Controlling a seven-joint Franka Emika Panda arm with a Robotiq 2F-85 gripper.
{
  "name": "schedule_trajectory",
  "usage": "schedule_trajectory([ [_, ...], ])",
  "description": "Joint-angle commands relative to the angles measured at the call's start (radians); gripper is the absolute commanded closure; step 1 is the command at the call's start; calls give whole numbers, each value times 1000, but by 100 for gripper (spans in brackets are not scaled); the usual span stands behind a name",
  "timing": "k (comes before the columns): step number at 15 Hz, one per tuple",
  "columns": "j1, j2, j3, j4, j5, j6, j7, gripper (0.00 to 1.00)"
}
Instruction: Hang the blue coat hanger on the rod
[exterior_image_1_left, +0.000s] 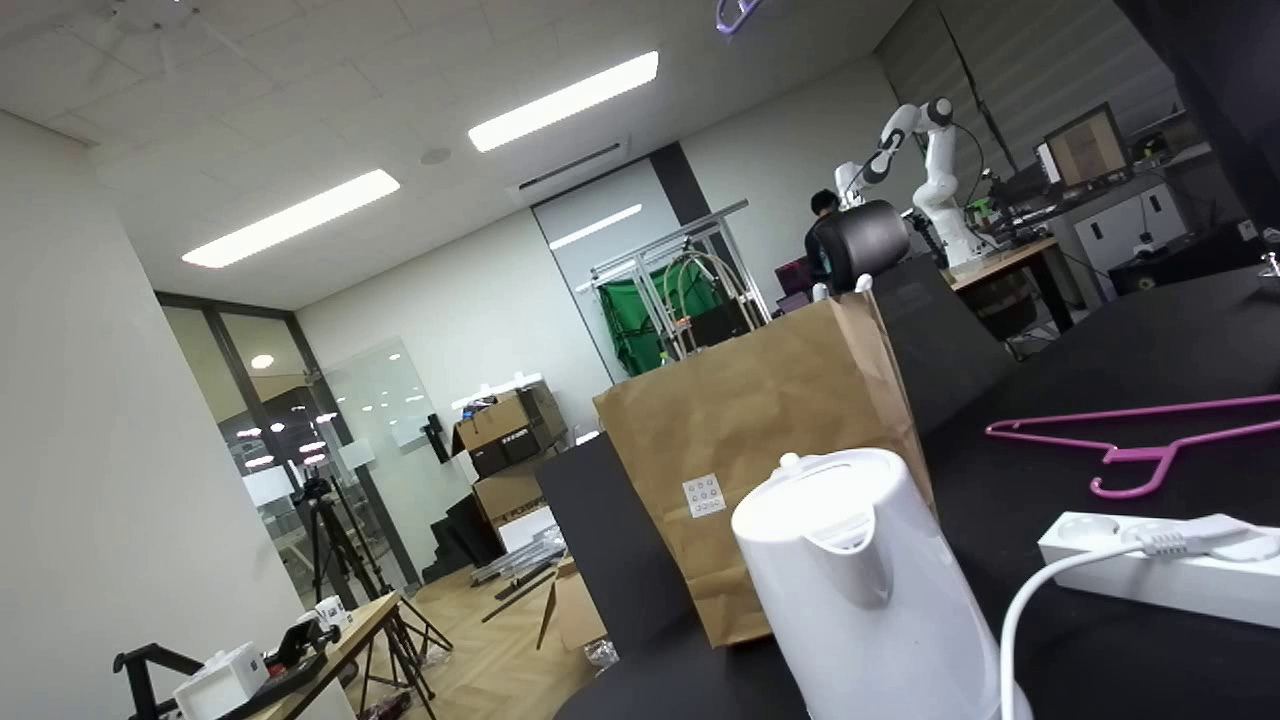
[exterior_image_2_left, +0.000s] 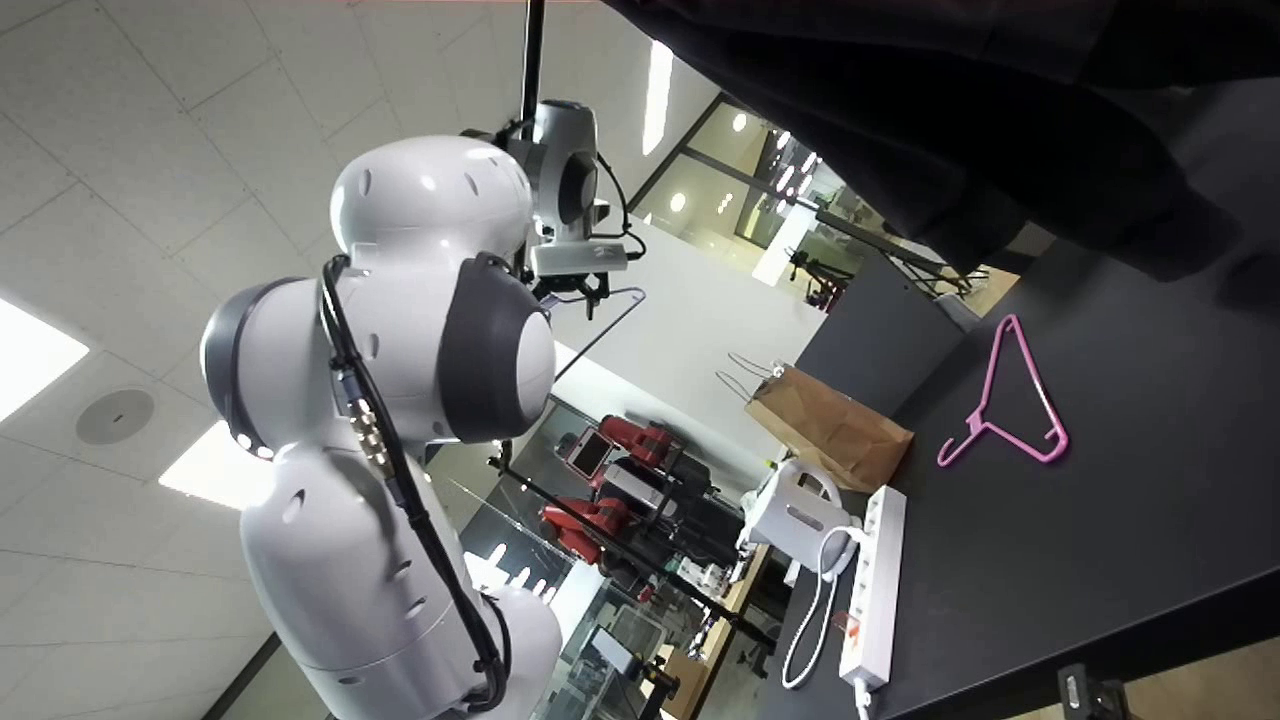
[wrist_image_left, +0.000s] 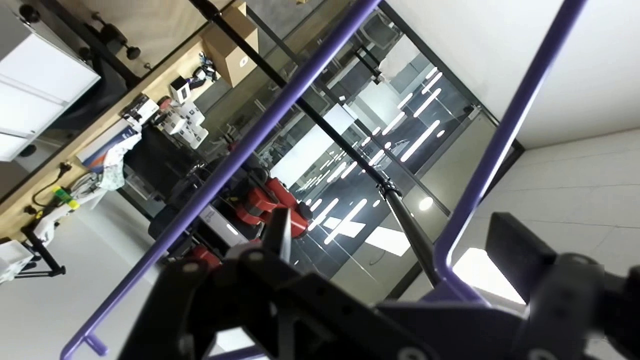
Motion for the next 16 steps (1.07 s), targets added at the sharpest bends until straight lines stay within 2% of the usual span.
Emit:
schedule_trajectory([
  [1, -41, -96, 19, 38, 8, -61, 71, 0],
  [8, -32, -93, -24, 24, 115, -91, 134, 0],
  [16, -75, -143, -64, 10, 262, -147, 279, 0],
])
